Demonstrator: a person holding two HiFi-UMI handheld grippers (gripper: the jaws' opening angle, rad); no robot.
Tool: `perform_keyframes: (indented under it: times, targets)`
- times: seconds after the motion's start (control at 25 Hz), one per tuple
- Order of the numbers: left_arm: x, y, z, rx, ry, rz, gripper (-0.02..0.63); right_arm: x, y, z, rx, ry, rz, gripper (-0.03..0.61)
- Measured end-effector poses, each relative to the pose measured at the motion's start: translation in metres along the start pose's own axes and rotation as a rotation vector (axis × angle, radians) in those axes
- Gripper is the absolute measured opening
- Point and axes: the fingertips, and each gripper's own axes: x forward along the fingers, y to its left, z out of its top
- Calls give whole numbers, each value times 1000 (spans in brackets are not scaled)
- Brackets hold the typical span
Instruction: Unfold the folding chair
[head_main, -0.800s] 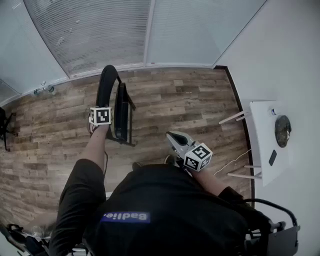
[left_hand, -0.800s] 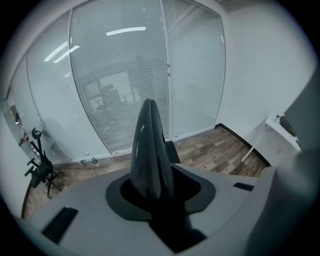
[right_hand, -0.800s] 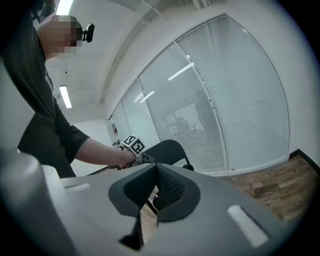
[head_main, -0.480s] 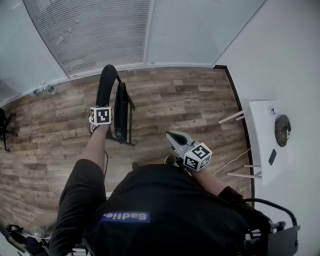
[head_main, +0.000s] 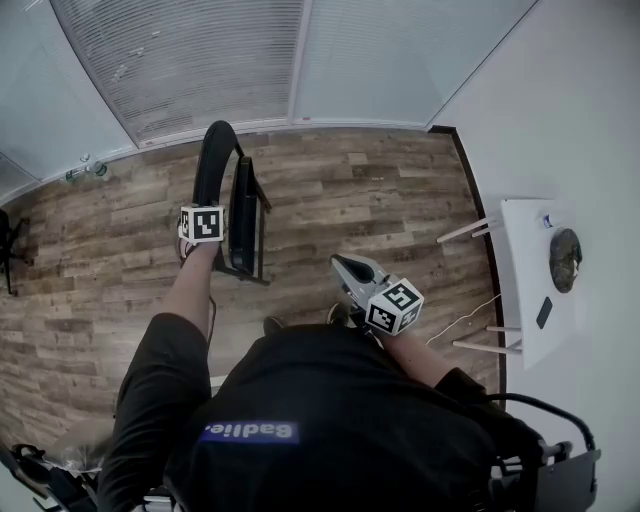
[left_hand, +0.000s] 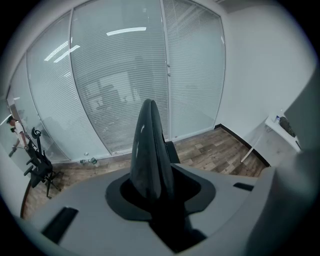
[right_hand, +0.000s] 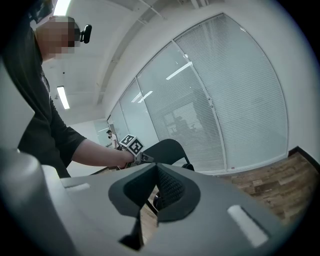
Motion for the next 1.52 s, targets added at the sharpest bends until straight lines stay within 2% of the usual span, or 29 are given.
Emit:
perform_keyframes:
  times: [0.48,0.84,1.08,1.36,1.52]
  targets:
    - [1,-7,0,-1,15,16,103,13,-36,-8,79,38,19,2]
    - [2,-29,2,-4,31,27,103,41,-88,-8,146,94,167,2]
    - [25,-49,17,-4,46,45,106,62,-156,-11,206,156,264,3]
    - [1,-29,5,-14,22,64,116,87,-146,-24,199,229,342,3]
    - [10,-32,9,-22,26,66,118,119,-157,-27,197,272,366,3]
